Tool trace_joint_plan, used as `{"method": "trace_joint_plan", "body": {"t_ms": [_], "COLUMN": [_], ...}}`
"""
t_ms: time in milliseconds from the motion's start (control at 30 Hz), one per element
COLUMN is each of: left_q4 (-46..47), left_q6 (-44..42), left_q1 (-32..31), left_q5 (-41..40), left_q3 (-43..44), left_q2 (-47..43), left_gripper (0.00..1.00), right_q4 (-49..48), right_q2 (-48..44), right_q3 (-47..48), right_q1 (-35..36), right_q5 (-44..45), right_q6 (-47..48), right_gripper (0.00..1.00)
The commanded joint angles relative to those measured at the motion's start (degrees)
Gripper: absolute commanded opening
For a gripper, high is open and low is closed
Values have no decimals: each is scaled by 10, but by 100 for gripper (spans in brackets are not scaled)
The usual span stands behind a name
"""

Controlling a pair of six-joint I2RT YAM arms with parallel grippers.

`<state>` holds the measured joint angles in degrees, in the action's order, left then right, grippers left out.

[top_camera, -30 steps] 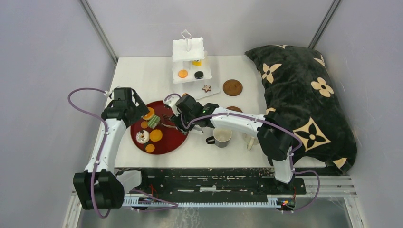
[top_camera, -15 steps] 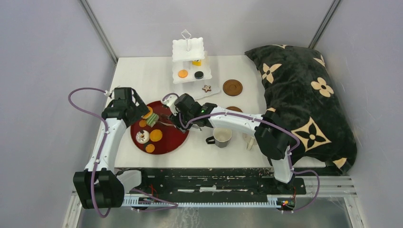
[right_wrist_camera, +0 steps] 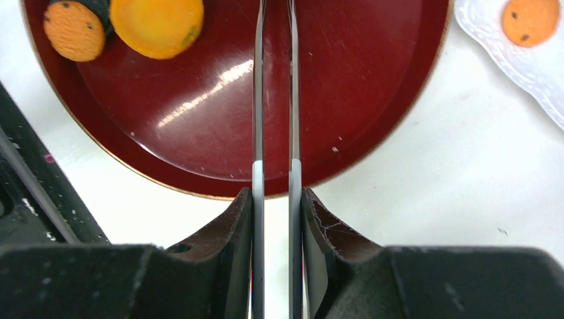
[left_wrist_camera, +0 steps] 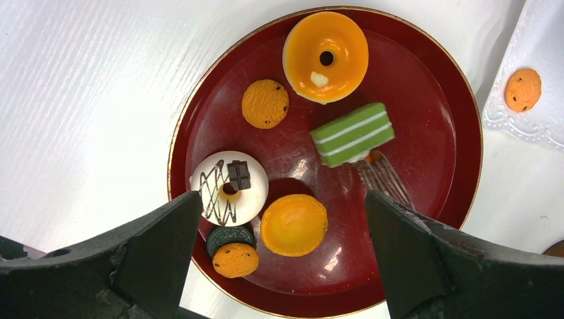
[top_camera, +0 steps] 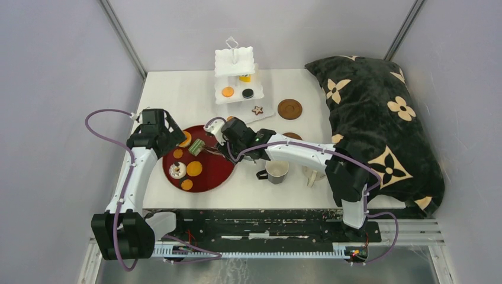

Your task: Serve the afternoon tea

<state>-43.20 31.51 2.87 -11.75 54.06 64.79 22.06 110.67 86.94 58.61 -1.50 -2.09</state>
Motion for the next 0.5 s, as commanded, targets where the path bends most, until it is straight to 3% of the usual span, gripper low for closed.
{"method": "trace_joint_plan", "body": {"t_ms": [0, 333, 467], "left_q4": [19, 22, 22], "left_q6": [-5, -3, -4], "left_q1": [3, 2, 3], "left_q5": [3, 11, 10], "left_q3": [19, 16, 13], "left_q2": [-5, -10, -17], "left_gripper": [99, 99, 99], "right_q4": [21, 24, 26], "right_q2": [-58, -84, -91], "right_q3": [-18, -32, -33], "right_q1": [-11, -19, -19], "right_q5": [67, 61, 60], "right_q6": [-10, -32, -37], "right_gripper": [23, 26, 33]}}
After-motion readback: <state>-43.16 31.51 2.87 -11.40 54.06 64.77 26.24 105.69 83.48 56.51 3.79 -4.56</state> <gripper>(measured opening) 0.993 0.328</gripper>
